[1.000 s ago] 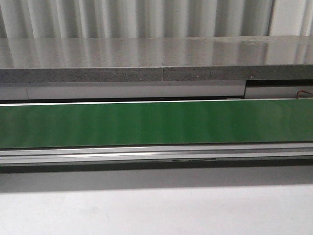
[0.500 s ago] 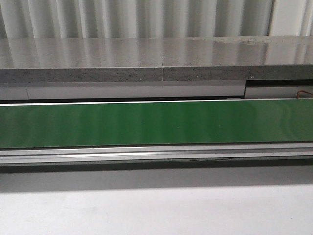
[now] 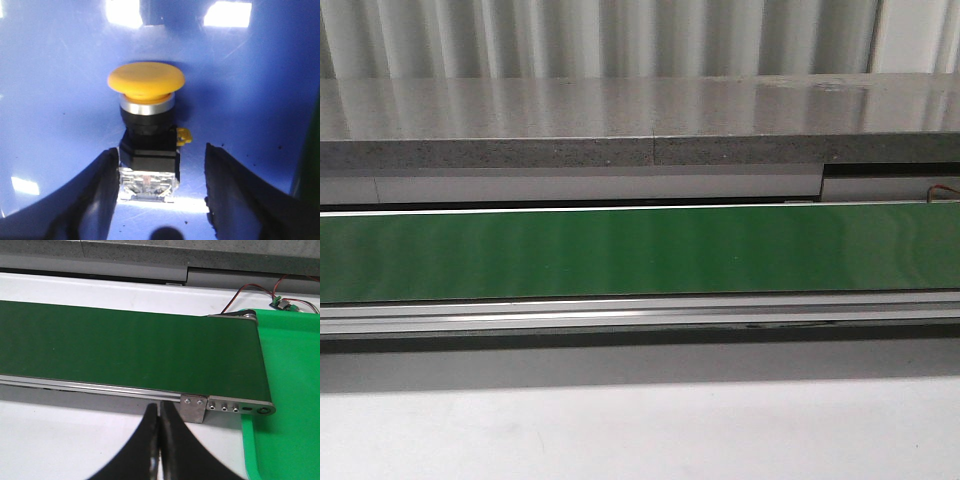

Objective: Move button from right to left
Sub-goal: 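Lower the button into the blue tray with the left gripper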

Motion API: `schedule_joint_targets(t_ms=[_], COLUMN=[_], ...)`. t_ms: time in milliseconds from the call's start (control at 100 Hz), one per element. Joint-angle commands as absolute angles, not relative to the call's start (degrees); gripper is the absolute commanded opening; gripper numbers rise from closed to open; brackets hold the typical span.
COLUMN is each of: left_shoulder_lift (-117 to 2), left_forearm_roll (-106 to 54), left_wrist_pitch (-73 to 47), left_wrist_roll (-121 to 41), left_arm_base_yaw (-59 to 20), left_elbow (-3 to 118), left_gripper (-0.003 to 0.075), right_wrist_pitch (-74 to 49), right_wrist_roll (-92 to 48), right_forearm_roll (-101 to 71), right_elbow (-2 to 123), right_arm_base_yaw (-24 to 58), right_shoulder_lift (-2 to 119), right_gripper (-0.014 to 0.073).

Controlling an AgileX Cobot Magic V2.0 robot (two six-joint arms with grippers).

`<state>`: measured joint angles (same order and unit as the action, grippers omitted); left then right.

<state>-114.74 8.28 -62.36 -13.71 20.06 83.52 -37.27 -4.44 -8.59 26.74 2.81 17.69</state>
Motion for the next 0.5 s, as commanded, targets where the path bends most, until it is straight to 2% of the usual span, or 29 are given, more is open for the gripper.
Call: schedule_joint_targets(t_ms=[0, 110, 230, 350, 490], left_shoulder_lift=[-109.9, -106.7, -102.0, -97.9, -92.6], left_forearm_roll=[8.2, 6.7, 6.2, 1.9, -2.7], left_wrist_pitch=[-61.3, -58.9, -57.3, -56.6, -54.8], left_wrist_roll=[-13.8, -13.7, -13.4, -13.2, -11.8], left_arm_base_yaw=[20.3, 20.2, 19.5, 18.8, 17.0], left_elbow=[85.1, 85.1, 85.1, 85.1, 85.1], left_gripper=[0.0347, 0.0273, 0.0106, -0.0022, -0.002], right_wrist_pitch=[-32.8, -32.8, -32.8, -32.8, -32.8], right_wrist_roll=[-4.9, -4.9, -4.9, -4.9, -4.9], right_forearm_roll=[-8.8, -8.8, -8.8, -8.8, -8.8], right_elbow=[28.0, 28.0, 28.0, 28.0, 28.0], right_arm_base_yaw=[2.8, 2.8, 2.8, 2.8, 2.8], right_shoulder_lift=[18.0, 18.0, 18.0, 18.0, 18.0], right_gripper=[-0.0066, -0.0066, -0.0066, -0.0066, -0.0066])
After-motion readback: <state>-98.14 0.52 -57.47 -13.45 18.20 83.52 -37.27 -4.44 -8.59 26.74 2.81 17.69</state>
